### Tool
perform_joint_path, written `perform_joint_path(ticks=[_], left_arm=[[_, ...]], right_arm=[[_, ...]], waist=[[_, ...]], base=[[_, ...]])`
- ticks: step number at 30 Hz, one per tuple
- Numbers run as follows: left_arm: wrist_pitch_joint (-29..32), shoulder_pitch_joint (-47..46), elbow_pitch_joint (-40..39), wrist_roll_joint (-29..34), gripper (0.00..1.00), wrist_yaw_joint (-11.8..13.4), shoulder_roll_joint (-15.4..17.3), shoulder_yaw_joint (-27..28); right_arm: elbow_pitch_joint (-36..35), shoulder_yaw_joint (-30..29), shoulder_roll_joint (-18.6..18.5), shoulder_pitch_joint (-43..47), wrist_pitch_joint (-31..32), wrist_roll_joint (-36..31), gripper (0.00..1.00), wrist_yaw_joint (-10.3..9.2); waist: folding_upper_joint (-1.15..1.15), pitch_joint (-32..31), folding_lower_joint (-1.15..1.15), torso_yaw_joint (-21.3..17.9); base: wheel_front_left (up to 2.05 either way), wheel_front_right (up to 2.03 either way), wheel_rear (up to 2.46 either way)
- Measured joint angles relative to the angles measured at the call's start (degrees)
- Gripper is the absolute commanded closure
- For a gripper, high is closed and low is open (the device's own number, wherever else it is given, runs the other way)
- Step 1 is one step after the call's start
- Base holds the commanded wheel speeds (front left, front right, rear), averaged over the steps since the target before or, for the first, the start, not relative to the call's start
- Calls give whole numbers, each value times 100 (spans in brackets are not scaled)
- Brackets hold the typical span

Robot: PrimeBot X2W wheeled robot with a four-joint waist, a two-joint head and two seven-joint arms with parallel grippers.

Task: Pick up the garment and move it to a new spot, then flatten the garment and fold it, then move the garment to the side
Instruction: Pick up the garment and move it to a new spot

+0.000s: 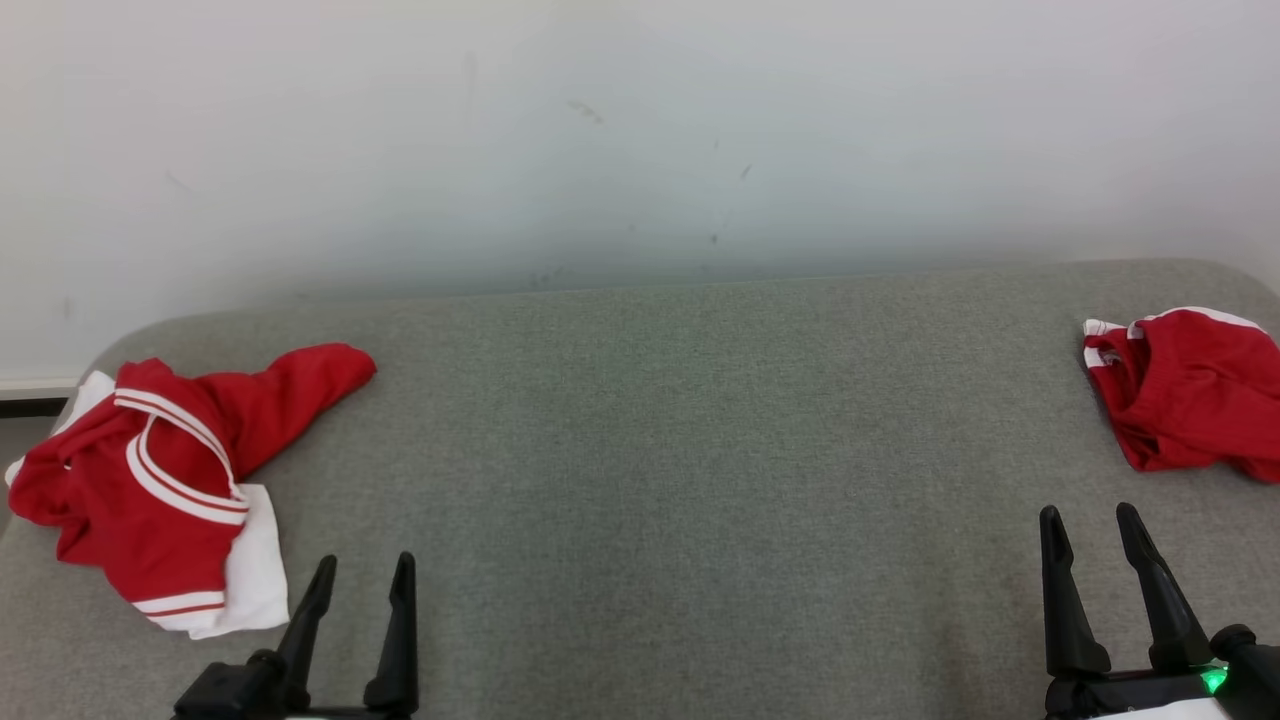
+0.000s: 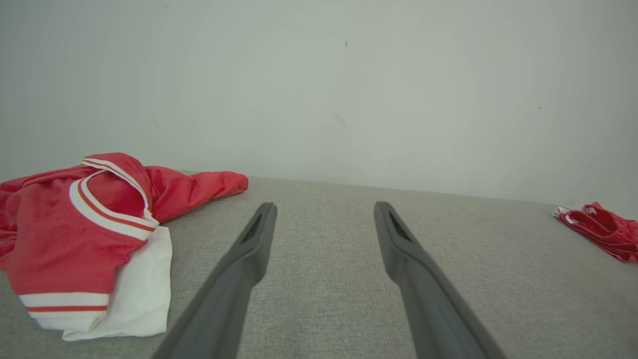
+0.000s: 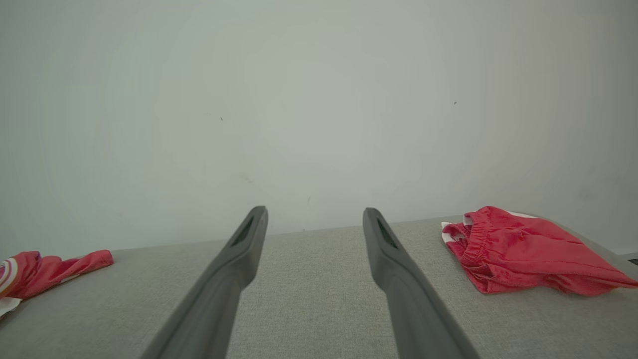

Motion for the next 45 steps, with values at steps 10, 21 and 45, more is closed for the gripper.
perform_joint_path(ticks=[10,21,45], left_arm=[[0,-48,54,-46,0,4,-3,-62],[0,-211,303,-11,0,55,-5,-94],[0,-408,681,64,0,12,3,357]], right_arm=[[121,127,63,-24,-1,-9,0,0],[363,291,77,-26,-12,-35,0,-1],[508,822,131,-225,-12,9,0,0]], waist=[[0,-35,0,17],[0,-110,0,882],[0,-144,0,2407]], base=[[0,0,0],[0,0,0],[0,0,0]])
